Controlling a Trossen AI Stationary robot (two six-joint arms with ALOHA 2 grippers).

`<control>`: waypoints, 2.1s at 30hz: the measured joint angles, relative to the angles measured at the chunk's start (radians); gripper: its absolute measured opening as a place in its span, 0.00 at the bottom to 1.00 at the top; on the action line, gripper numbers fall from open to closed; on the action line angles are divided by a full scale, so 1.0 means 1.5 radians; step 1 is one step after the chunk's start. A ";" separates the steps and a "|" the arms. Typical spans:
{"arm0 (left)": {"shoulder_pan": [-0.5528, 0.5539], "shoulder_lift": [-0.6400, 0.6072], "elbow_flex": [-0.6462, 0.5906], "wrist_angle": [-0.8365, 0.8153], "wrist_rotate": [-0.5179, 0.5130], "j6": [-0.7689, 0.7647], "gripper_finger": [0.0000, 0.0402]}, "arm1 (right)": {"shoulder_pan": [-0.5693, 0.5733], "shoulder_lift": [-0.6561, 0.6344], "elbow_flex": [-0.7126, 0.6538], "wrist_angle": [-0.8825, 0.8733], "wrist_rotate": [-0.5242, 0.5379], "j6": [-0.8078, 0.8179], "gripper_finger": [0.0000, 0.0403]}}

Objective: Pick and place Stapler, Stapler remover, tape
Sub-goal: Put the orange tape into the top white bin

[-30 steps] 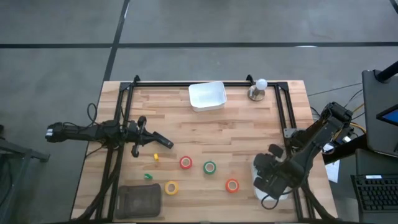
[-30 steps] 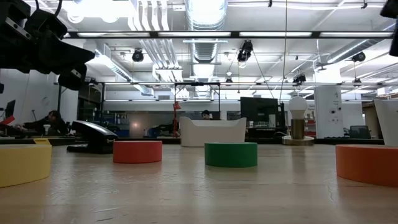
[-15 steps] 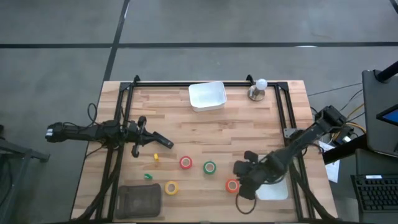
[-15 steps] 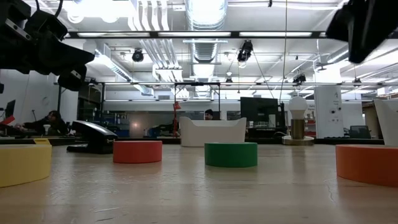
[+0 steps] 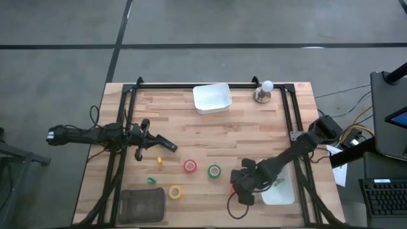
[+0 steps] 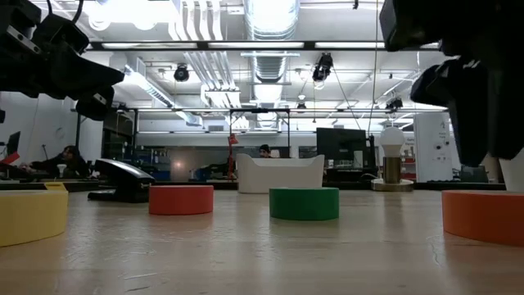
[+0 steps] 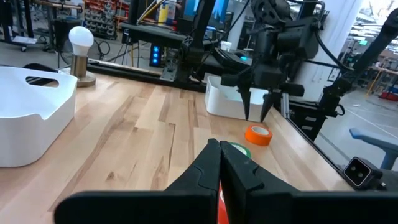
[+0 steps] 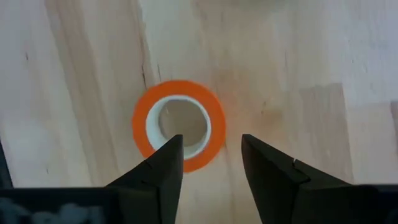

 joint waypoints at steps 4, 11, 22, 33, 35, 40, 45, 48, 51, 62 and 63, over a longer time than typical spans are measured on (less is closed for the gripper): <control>0.000 0.000 0.000 -0.001 0.000 0.000 0.02 | -0.006 0.020 0.000 0.031 -0.002 -0.018 0.41; 0.000 0.000 0.000 -0.001 0.000 0.000 0.02 | -0.012 0.053 0.000 0.035 -0.004 -0.053 0.39; 0.000 0.000 0.000 -0.001 0.000 0.000 0.02 | -0.013 0.067 0.000 0.037 -0.004 -0.067 0.25; 0.000 0.000 0.000 -0.001 0.000 0.000 0.02 | -0.018 0.067 -0.001 0.036 0.002 -0.117 0.10; 0.000 0.000 0.000 -0.001 0.000 0.000 0.02 | -0.021 0.067 -0.001 0.036 0.004 -0.121 0.11; 0.000 0.000 0.000 -0.001 0.000 0.000 0.02 | -0.038 0.066 0.000 0.036 0.007 -0.142 0.12; 0.000 0.000 0.000 -0.001 0.000 0.000 0.02 | -0.063 0.064 0.000 0.035 0.002 -0.159 0.11; 0.000 0.000 0.000 -0.002 0.000 0.000 0.02 | -0.072 0.059 0.000 0.030 -0.002 -0.158 0.11; 0.000 0.000 0.000 -0.002 0.000 0.000 0.02 | -0.085 0.049 0.006 0.025 -0.004 -0.170 0.12; 0.000 0.002 0.000 -0.002 0.000 0.000 0.02 | -0.165 0.025 0.082 -0.028 0.003 -0.244 0.12; 0.000 0.002 0.000 -0.002 0.000 0.000 0.02 | -0.171 0.025 0.093 -0.032 0.005 -0.255 0.12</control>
